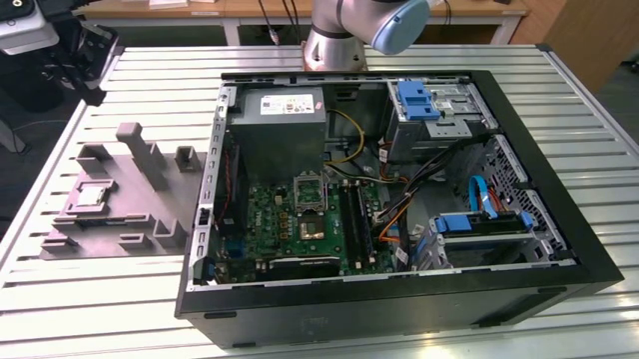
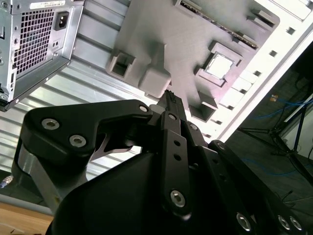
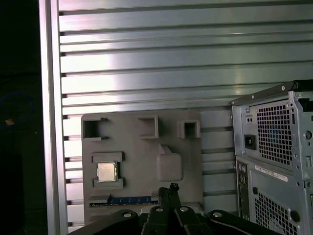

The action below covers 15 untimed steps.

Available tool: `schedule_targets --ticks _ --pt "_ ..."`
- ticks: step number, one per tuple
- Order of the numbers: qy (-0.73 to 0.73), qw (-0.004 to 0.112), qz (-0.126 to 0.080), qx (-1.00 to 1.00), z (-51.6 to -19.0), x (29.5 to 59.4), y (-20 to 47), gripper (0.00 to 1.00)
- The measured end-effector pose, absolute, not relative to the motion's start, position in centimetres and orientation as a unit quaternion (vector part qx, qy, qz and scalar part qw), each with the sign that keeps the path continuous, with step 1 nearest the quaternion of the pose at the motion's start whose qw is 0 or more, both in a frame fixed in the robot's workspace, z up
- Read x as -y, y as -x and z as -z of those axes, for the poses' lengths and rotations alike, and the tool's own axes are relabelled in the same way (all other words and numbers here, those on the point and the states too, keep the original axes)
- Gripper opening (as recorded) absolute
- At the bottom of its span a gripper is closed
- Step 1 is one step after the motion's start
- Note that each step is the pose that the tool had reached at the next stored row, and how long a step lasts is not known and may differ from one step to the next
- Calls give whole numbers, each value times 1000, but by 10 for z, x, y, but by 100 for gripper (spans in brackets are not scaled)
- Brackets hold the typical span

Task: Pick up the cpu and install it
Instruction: 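Reach for the cpu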

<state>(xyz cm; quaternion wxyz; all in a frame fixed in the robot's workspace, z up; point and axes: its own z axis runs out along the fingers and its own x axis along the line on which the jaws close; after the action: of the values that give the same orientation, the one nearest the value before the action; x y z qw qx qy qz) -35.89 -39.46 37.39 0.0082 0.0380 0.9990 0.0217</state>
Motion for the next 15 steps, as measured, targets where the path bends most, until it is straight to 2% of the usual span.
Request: schedule_targets --ticks 15 --pt "-38 8 -22 -999 -374 395 363 11"
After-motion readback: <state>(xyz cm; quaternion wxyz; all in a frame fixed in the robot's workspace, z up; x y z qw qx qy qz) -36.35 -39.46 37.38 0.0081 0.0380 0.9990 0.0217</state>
